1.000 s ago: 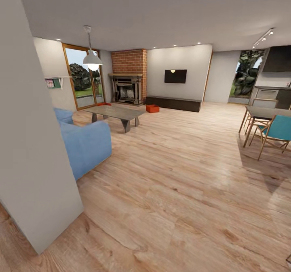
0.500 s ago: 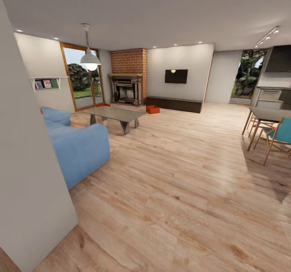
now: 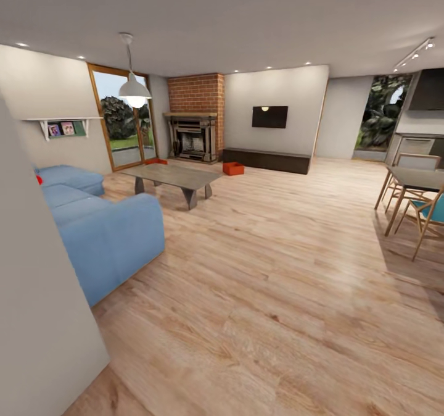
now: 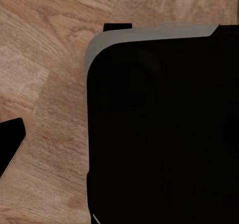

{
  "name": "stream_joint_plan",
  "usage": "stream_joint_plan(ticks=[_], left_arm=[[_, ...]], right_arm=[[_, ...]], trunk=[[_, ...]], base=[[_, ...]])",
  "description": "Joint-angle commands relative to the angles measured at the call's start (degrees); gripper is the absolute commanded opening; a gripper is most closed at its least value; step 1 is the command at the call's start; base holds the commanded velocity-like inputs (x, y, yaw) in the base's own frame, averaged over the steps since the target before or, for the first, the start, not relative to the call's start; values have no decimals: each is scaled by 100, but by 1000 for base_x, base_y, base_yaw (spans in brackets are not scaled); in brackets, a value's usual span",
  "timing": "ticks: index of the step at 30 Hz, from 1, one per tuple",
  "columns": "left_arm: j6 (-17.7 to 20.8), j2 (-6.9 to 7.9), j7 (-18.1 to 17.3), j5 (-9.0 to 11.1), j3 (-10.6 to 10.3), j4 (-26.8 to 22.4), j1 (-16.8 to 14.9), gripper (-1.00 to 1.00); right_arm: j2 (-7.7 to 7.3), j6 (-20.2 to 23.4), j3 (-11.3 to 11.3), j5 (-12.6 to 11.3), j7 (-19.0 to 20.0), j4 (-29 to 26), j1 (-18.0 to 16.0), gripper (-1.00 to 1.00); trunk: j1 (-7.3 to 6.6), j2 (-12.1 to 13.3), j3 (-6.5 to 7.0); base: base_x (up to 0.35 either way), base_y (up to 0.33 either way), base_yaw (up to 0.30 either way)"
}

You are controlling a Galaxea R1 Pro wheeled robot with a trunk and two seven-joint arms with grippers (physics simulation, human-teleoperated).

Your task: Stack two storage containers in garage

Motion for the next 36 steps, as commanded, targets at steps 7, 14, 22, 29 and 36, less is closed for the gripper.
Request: stream_joint_plan(ticks=[7,14,22,29,36], left_arm=[[-9,1,1,3,4,-8,0,100],[-9,1,-1,5,-1,-8,-1,100],[-9,1,4,1,7,-8,3,100],[-9,1,-1,2,4,-8,2,100],[-9,1,-1,2,-1,-8,1,100]], right_arm=[[6,-29,41,-68,33,18,-4,100],[7,-25,41,-69,33,17,-7,100],[7,-24,41,-67,33,17,-9,100],[7,-25,41,-69,33,18,-5,100],[0,-32,41,-61,31,17,-5,100]], trunk=[[3,-2,-5],[3,-2,-5],[3,-2,-5],[3,-2,-5],[3,-2,-5]], base=[[323,0,-95],[323,0,-236],[323,0,-48],[323,0,-1],[323,0,-31]])
